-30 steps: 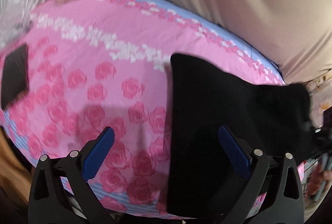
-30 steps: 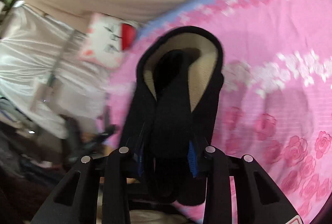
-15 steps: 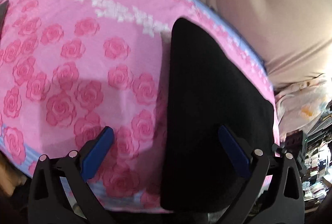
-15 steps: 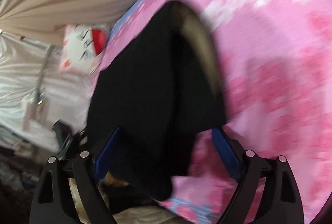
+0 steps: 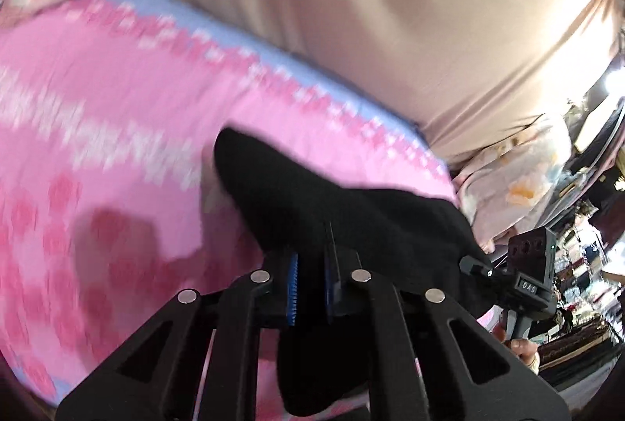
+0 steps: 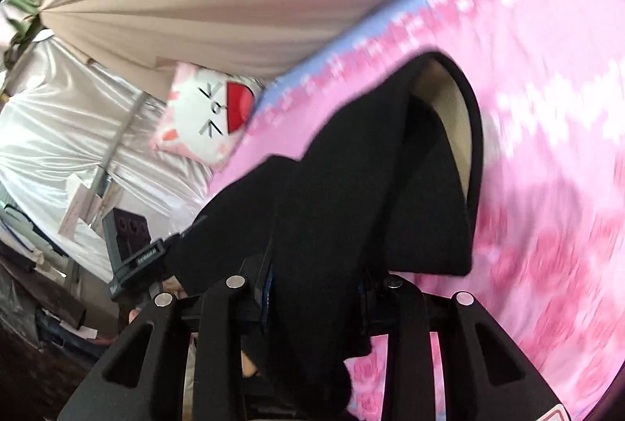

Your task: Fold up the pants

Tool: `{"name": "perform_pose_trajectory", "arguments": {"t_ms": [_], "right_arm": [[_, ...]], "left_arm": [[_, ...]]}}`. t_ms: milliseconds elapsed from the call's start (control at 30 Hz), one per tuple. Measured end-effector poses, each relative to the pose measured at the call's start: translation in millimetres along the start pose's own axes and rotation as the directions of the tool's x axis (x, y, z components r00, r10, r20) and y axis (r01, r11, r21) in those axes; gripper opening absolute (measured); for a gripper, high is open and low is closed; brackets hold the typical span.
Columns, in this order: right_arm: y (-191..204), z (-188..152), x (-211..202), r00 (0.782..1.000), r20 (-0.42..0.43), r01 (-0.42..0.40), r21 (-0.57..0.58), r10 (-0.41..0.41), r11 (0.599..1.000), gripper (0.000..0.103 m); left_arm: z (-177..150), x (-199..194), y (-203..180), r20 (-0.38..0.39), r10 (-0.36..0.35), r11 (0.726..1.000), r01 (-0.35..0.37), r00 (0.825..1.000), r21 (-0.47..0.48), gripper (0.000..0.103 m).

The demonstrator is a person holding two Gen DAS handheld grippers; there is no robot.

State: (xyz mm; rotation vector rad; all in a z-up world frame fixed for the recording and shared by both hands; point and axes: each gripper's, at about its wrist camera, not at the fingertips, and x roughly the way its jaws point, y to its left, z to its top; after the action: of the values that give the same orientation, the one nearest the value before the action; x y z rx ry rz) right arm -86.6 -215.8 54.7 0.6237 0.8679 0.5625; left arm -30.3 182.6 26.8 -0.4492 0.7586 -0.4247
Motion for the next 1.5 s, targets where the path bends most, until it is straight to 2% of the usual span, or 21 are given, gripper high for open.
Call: {"name": "perform_pose_trajectory", "arguments": {"t_ms": [267,367,400,433,467,500,567,600,667,733,800,867,900,933,1000,1067,1200,1267,1333,1400,1500], "right_arm": [[-17,116,-4,0.988,0.147,0.07,-0.138,-0.049,0.988,0.03],[-69,140,27,0.974,0.139,0.193,-0.111,-0.177,0.975,0.047],[-91,143,37,0.957,0.111,0.278,-0.081,-0.268,0.957,0.052],[-115,142,46,0.906,0.072,0.42,-0.035,-0.417,0.907,0.052],[-128,139,43,0.874,0.066,0.483,-0.01,-0.481,0.876,0.053],[-136,135,31,0.858,0.095,0.505,0.023,-0.504,0.863,0.053],[-128,127,-5,0.849,0.217,0.482,0.052,-0.481,0.874,0.051],[-113,128,-13,0.839,0.254,0.495,0.006,-0.48,0.869,0.043],[-72,136,-11,0.815,0.302,0.544,-0.104,-0.494,0.833,0.028],[-40,147,13,0.836,0.298,0.525,-0.197,-0.46,0.828,0.028],[-33,157,54,0.833,0.26,0.548,-0.264,-0.489,0.794,0.027],[-56,163,97,0.803,0.175,0.595,-0.277,-0.57,0.754,0.027],[-85,165,125,0.783,0.078,0.613,-0.263,-0.617,0.745,0.027],[-93,163,127,0.789,0.09,0.609,-0.246,-0.608,0.754,0.027],[-84,166,112,0.801,0.113,0.598,-0.209,-0.588,0.774,0.027],[-67,164,97,0.819,0.171,0.573,-0.2,-0.547,0.795,0.031],[-89,148,121,0.768,0.128,0.639,-0.23,-0.628,0.734,0.033],[-78,147,115,0.752,0.162,0.659,-0.207,-0.639,0.724,0.033],[-53,144,97,0.765,0.217,0.641,-0.175,-0.606,0.747,0.035],[-29,133,79,0.767,0.281,0.631,-0.165,-0.577,0.758,0.049],[3,108,56,0.718,0.379,0.665,-0.129,-0.583,0.736,0.066]], "left_arm": [[97,64,-58,0.122,0.012,0.981,-0.036,0.992,0.191,0.009],[111,125,-41,0.072,0.072,0.978,-0.084,0.995,0.193,0.017],[110,147,-28,0.042,0.133,0.975,-0.138,0.99,0.174,0.028],[105,166,-12,0.016,0.237,0.961,-0.236,0.971,0.147,0.036],[97,180,8,-0.009,0.371,0.922,-0.367,0.929,0.122,0.034],[93,182,20,-0.028,0.409,0.909,-0.405,0.912,0.096,0.034],[90,161,40,-0.029,0.386,0.922,-0.387,0.922,-0.033,0.034],[93,150,38,-0.002,0.386,0.921,-0.385,0.923,-0.058,0.034],[110,134,2,0.084,0.417,0.908,-0.419,0.905,0.012,0.036],[122,137,-41,0.148,0.42,0.891,-0.438,0.895,0.118,0.067],[127,159,-84,0.176,0.36,0.891,-0.394,0.916,0.225,0.082],[119,205,-108,0.133,0.374,0.861,-0.397,0.918,0.317,0.082],[114,231,-107,0.087,0.392,0.851,-0.397,0.916,0.344,0.08],[110,258,-98,0.029,0.424,0.843,-0.406,0.905,0.354,0.071],[104,286,-73,-0.031,0.449,0.852,-0.417,0.893,0.317,0.071],[102,277,-68,0.002,0.426,0.866,-0.408,0.905,0.288,0.073],[100,261,-82,0.045,0.452,0.845,-0.443,0.891,0.3,0.072],[98,253,-87,0.057,0.463,0.838,-0.458,0.885,0.297,0.072],[94,237,-97,0.085,0.475,0.826,-0.477,0.876,0.3,0.072],[91,220,-106,0.133,0.492,0.807,-0.508,0.86,0.301,0.073],[78,188,-124,0.186,0.496,0.794,-0.53,0.848,0.299,0.085]]}}
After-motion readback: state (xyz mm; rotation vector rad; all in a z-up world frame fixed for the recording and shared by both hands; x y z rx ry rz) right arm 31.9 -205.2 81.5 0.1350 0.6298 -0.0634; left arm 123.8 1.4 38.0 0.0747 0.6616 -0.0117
